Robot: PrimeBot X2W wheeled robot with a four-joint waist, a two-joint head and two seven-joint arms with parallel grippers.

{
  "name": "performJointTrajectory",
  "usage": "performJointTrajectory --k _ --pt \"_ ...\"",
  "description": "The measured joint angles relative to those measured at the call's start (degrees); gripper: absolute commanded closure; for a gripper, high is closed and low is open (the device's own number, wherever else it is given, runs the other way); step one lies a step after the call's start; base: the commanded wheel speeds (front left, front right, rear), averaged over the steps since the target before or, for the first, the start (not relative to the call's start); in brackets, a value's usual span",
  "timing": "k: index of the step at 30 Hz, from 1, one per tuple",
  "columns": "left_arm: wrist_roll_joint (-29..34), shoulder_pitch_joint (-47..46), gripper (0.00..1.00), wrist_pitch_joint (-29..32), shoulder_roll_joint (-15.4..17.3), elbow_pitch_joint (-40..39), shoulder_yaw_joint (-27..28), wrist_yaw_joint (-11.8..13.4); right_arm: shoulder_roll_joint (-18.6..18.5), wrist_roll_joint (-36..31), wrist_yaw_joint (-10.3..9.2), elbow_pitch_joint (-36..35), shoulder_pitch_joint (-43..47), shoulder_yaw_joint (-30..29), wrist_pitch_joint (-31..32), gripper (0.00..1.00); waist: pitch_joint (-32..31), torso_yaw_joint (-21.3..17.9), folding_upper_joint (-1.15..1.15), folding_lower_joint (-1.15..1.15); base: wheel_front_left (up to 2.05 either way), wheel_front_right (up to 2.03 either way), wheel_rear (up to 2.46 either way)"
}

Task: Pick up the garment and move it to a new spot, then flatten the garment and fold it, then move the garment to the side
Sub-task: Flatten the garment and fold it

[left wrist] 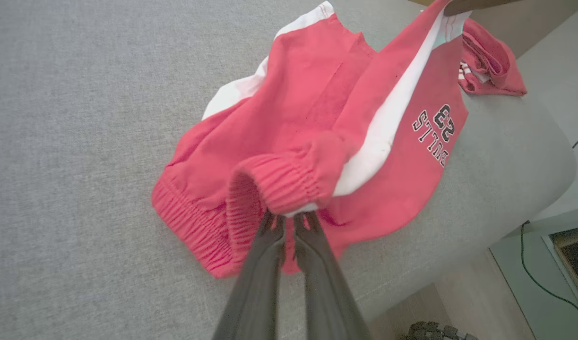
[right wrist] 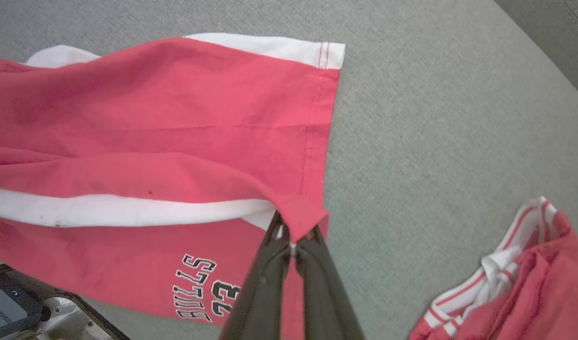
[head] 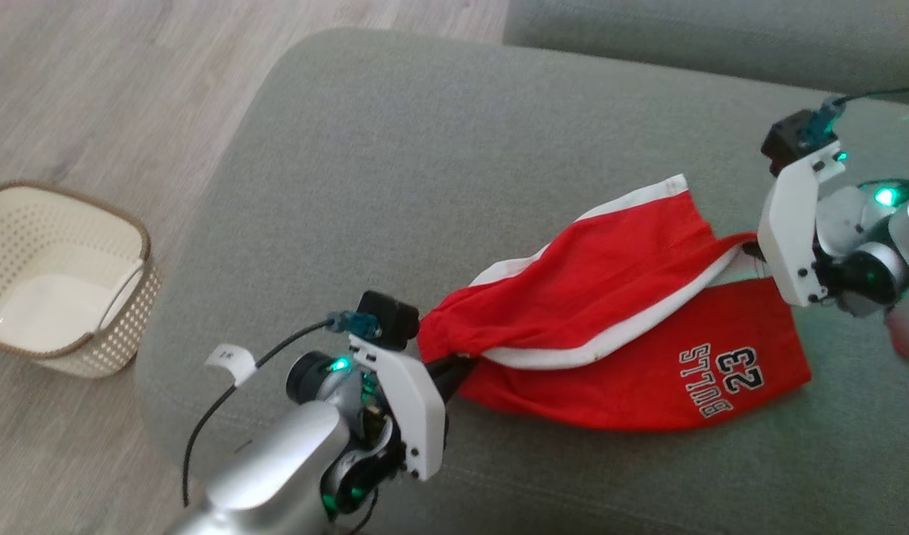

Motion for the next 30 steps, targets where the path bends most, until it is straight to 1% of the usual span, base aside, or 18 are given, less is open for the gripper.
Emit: performJointTrajectory --k 3,4,7,11,17,21,25,30 --pt "0.0 -1.15 1.0 -1.07 -1.53 2.43 0.56 -0.53 0.27 0.18 0.0 2.74 -2.18 1.45 -2.49 1.0 1.45 0.86 0.0 0.0 0.0 0.0 0.0" --pt "0.22 -1.64 1.0 -1.3 -1.71 3.41 0.47 -1.01 0.29 0.45 0.0 3.77 -2.88 1.75 -2.85 1.0 1.87 1.15 0.0 0.0 0.0 0.0 0.0" --pt "0.51 -2.97 1.0 -2.24 -2.5 6.09 0.85 -1.25 0.18 2.12 -0.01 6.01 -4.71 3.13 -2.94 1.0 3.17 2.02 0.0 0.0 0.0 0.0 0.0" --pt "0.49 -4.5 1.0 -2.9 -4.39 8.99 0.91 -2.33 -0.19 2.65 0.0 8.35 -7.0 5.02 -4.43 1.0 4.6 3.21 0.0 0.0 0.0 0.0 0.0" --pt "-0.08 -6.99 1.0 -5.7 -6.82 11.68 1.72 -2.79 0.18 4.27 -0.01 13.74 -11.56 4.3 -7.84 1.0 7.09 4.4 0.0 0.0 0.0 0.0 0.0" --pt "-0.08 -8.83 1.0 -6.37 -8.02 13.67 1.99 -3.36 0.7 4.01 -0.01 16.41 -13.8 5.13 -8.76 1.0 8.49 5.05 0.0 0.0 0.0 0.0 0.0" --pt "-0.55 -9.82 1.0 -6.83 -8.76 15.64 2.05 -3.57 1.23 4.02 0.0 18.37 -14.74 6.7 -9.75 1.0 9.43 5.62 0.0 0.0 0.0 0.0 0.0" --pt "-1.26 -10.66 1.0 -7.7 -9.8 18.12 2.05 -4.48 1.62 4.11 0.0 20.07 -15.43 8.0 -11.26 1.0 10.51 6.16 0.0 0.0 0.0 0.0 0.0"
